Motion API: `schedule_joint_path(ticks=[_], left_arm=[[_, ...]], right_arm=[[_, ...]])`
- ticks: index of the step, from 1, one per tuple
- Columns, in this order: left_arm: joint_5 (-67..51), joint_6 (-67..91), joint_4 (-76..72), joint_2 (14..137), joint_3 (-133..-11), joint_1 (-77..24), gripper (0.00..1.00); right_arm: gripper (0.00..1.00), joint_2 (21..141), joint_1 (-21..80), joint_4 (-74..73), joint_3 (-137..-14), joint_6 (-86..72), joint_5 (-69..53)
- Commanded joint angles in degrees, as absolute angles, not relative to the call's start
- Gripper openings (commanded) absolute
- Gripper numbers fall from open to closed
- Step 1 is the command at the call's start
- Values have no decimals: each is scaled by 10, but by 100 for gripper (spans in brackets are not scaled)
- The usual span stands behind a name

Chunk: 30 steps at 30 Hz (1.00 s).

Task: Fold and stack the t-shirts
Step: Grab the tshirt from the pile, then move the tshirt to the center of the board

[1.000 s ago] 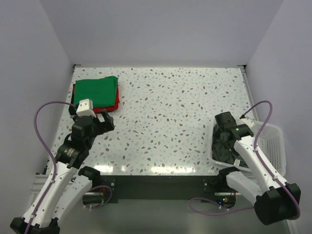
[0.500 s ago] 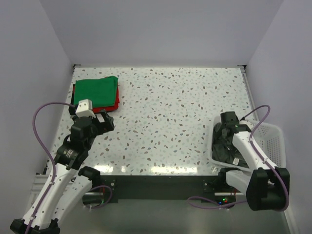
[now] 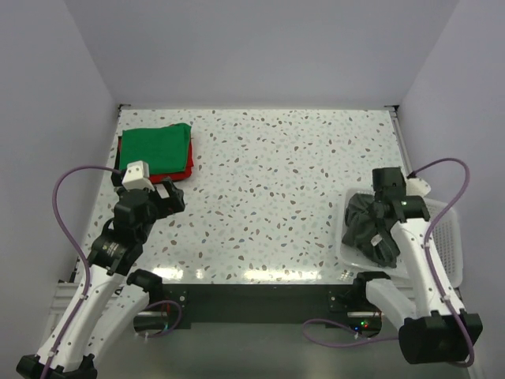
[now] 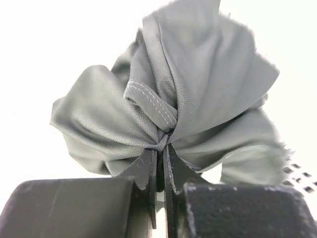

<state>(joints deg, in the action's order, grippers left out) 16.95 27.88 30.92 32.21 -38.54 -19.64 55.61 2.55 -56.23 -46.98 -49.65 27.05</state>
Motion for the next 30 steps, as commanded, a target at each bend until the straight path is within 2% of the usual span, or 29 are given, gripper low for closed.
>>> schedule_joint_path(ticks=[1, 4, 7, 11, 18, 24, 30], left_arm=[[174, 275, 285, 321, -391, -199, 100], [172, 274, 285, 322, -391, -199, 100], [174, 274, 286, 318, -391, -199, 100], [177, 275, 285, 311, -389, -199, 100], [178, 276, 285, 309, -389, -199, 100], [176, 277, 285, 308, -389, -199, 100], [171, 276, 284, 308, -388, -199, 100]], right_arm=[[0, 504, 23, -633, -597, -485, 368], [0, 483, 23, -661, -690, -489, 401], [0, 447, 23, -621, -743, -500, 385], [0, 380, 24, -407, -731, -477, 239], [0, 503, 25, -389, -873, -481, 12], [0, 522, 25, -345, -884, -494, -75], [0, 525, 66, -353, -832, -469, -120]])
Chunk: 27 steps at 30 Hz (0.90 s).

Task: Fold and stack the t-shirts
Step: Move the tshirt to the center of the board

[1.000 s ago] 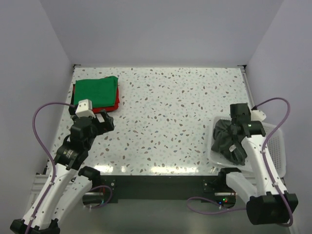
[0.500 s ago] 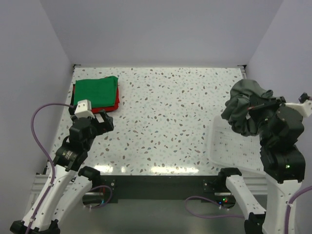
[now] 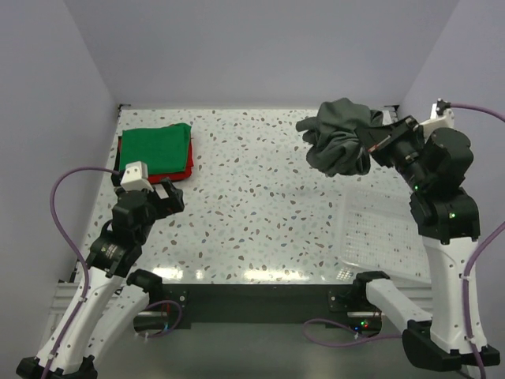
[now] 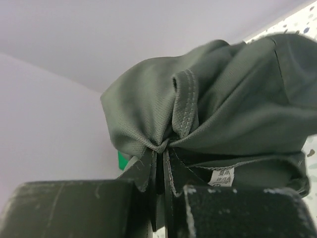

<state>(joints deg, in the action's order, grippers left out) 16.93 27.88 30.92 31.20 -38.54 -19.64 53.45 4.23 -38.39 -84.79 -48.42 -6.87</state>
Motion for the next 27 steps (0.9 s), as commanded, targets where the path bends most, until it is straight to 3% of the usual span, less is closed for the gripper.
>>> schedule_joint_path(ticks=[1, 6, 15, 16, 19, 21, 23, 27], left_arm=[[170, 275, 283, 307, -388, -199, 100], [162, 272, 280, 306, -388, -199, 100], [170, 275, 286, 303, -389, -199, 100], [172, 276, 289, 303, -388, -199, 100], [178, 276, 291, 306, -387, -199, 100], [170, 272, 289, 314, -387, -199, 100], [149, 263, 280, 319, -382, -199, 100], [105, 246, 244, 351, -372, -199, 100]], right_arm=[[0, 532, 102, -370, -831, -461, -108], [0, 580, 213, -424, -847, -425, -11], [0, 657, 361, -445, -833, -418, 59], [28, 669, 366, -451, -825, -418, 51], [58, 730, 366, -502, -806, -406, 75], [60, 733, 367, -502, -778, -403, 83], [71, 720, 366, -481, -747, -409, 95], [74, 700, 367, -483, -665, -422, 127]])
